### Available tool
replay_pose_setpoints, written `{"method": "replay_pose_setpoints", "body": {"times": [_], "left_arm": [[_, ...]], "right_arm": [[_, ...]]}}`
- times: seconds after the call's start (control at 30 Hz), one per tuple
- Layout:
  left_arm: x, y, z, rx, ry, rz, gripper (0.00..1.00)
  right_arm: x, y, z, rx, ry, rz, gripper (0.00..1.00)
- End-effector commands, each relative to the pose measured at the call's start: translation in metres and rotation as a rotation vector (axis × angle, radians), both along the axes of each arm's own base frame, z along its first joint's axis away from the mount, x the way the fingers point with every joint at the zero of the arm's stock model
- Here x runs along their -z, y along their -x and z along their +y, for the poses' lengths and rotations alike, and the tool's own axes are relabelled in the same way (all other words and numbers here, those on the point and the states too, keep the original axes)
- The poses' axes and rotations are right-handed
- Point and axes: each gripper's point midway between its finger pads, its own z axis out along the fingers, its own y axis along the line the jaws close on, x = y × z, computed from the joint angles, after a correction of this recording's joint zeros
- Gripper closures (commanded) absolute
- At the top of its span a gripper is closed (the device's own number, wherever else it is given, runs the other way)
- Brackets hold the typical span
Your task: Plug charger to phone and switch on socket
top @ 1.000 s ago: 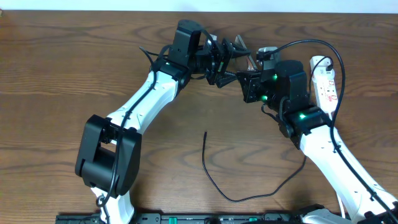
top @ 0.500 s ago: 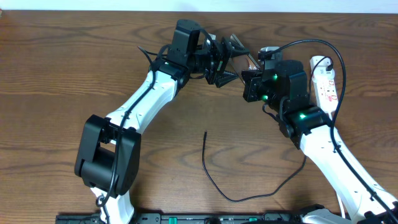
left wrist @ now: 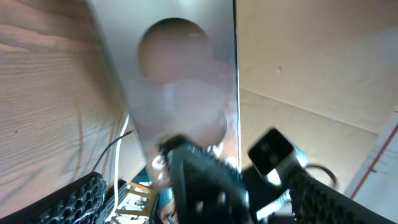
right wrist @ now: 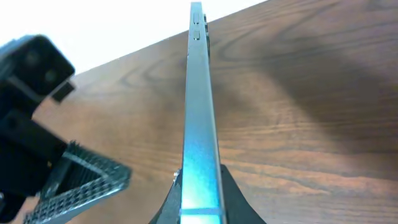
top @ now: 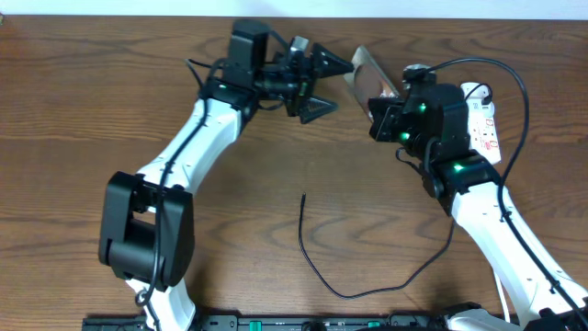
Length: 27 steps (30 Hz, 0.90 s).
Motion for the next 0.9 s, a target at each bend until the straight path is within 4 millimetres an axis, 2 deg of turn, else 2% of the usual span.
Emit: {"method": "replay_pose_setpoints", "body": {"times": [0.0,0.13,0.17,0.3,0.4,0.57,0.73,0.87], "left_arm": [[-0.032,0.005,0.018,0.057,0.063,-0.073,0.06],[-0.033,-0.005,0.033,0.023,0.064,-0.081,0.06],[-0.033,-0.012,0.04,-0.007,0.059,-0.094,0.06],[-0.036,-0.03,0.053,-0.081,0.045,-0.148,0.06],[-0.039,-0.052,0.06,-0.193,0.015,-0.205,0.06],[-0.056,-0.069,0.065,-0.285,0.047,-0.24,0.06],[-0.06,-0.08,0.068,-0.353,0.049,-0.242,0.06],[-0.059,-0.081,0.062,-0.372,0.05,-0.219,0.06]], "right_arm": [[-0.025,-0.009,-0.002,0.094,-0.218,0.024,0.99],[-0.047,-0.01,0.012,0.083,-0.431,0.05,0.99],[-0.063,-0.008,0.023,0.039,-0.524,0.047,0.99],[-0.091,-0.005,0.036,0.002,-0.732,0.085,0.99],[-0.093,-0.001,0.044,0.04,-0.871,0.194,0.99],[-0.093,0.005,0.059,0.056,-0.964,0.289,0.99],[-0.093,0.01,0.069,0.08,-1.04,0.368,0.99],[-0.094,0.011,0.074,0.094,-1.058,0.378,0.99]]}}
